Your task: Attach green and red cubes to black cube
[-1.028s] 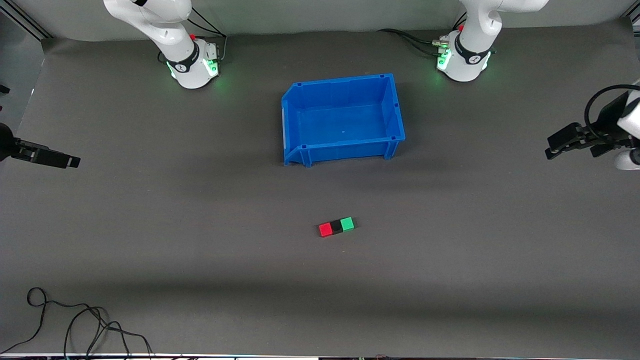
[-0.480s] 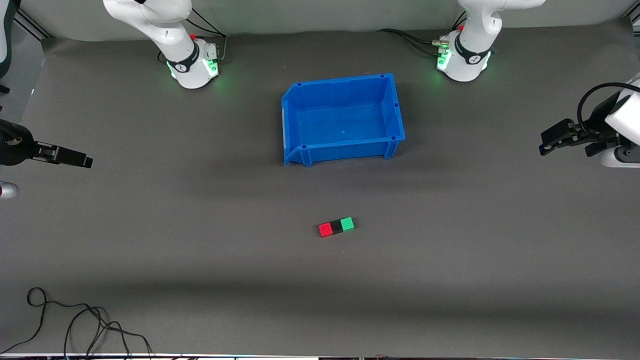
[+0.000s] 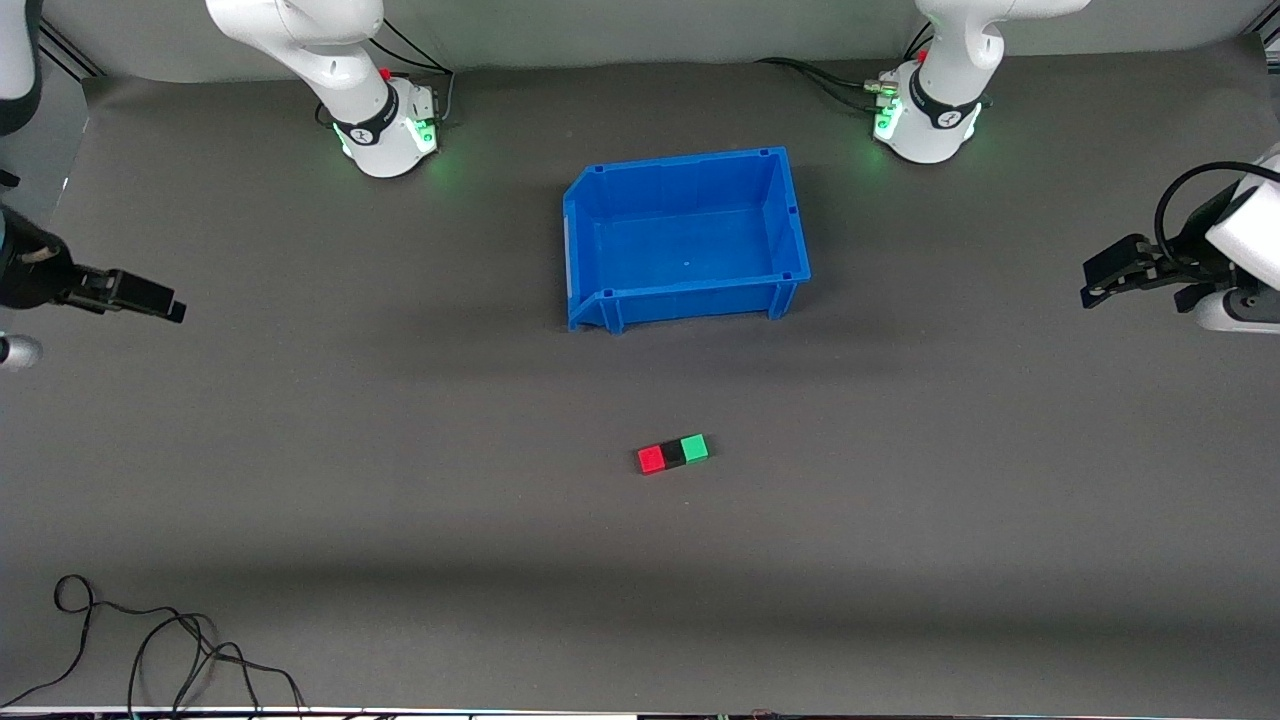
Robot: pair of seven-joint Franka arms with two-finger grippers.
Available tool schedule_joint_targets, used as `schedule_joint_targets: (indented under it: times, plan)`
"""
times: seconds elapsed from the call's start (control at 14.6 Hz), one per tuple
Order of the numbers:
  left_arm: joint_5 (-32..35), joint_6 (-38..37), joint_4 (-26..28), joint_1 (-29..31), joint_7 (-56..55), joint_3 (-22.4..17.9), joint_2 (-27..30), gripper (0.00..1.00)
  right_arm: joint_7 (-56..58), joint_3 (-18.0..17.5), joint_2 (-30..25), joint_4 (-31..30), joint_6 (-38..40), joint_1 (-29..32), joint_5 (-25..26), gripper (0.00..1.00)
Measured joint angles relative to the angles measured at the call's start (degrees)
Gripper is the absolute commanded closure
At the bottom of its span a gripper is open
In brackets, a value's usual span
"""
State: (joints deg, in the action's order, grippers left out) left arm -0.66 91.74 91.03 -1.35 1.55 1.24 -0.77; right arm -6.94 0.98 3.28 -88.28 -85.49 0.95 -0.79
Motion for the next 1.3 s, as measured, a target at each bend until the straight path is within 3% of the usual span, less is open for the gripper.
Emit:
schedule_joint_targets:
  times: [0.55, 1.3]
  plan:
    - [0.22, -4.45, -1.46, 0.0, 0.53, 0.09, 0.87, 0.0, 6.85, 2.43, -2.21, -3.66, -4.87, -0.79, 0.37, 0.0]
    - [0.22, -5.64, -1.46, 0.0, 0.53, 0.18, 0.86, 0.0, 6.84, 0.86, -2.21, -3.65, -5.55, -1.3, 0.38, 0.0]
